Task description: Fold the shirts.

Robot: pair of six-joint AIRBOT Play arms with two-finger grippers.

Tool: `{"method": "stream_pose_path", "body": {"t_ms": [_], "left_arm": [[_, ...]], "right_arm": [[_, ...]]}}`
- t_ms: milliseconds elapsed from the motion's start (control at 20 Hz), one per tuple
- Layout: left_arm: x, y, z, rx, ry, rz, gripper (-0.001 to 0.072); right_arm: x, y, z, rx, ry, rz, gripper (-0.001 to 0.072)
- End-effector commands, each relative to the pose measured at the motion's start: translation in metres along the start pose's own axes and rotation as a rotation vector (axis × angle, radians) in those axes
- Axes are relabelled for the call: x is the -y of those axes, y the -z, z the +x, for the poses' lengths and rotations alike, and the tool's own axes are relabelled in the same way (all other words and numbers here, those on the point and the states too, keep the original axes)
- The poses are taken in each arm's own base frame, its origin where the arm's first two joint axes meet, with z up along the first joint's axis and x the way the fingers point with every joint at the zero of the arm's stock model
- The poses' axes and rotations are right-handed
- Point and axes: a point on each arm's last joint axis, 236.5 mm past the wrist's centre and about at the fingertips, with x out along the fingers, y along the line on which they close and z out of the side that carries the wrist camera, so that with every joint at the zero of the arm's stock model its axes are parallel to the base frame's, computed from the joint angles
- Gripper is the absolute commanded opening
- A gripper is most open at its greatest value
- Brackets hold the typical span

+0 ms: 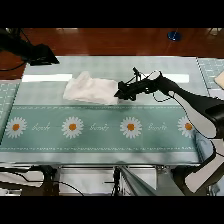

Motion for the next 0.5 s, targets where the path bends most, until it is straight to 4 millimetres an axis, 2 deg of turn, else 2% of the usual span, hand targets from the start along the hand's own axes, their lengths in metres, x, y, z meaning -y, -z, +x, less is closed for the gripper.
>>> {"method": "stream_pose_path", "body": {"t_ms": [0,50,150,300,450], "left_arm": [[0.001,-0.001,-0.002,0.006,-0.002,0.002,0.0551],[0.001,-0.001,-0.002,0.006,-0.002,0.002,0.0550],[0.001,-0.001,-0.002,0.009,-0.003,0.002,0.0550],[0.001,-0.001,-0.002,0.009,-0.002,0.002,0.0549],[0.001,-0.001,-0.002,0.009,-0.002,0.001,0.0549]], "right_arm": [[-0.037,-0.015,-0.012,0.053,-0.091,-0.059,0.0017],[-0.054,-0.022,-0.029,0.077,-0.110,-0.098,0.0017],[-0.091,-0.039,-0.078,0.153,-0.143,-0.164,0.0015],[-0.137,-0.052,-0.170,0.243,-0.130,-0.214,0.0014],[-0.159,-0.045,-0.269,0.318,-0.005,-0.286,0.0014]]}}
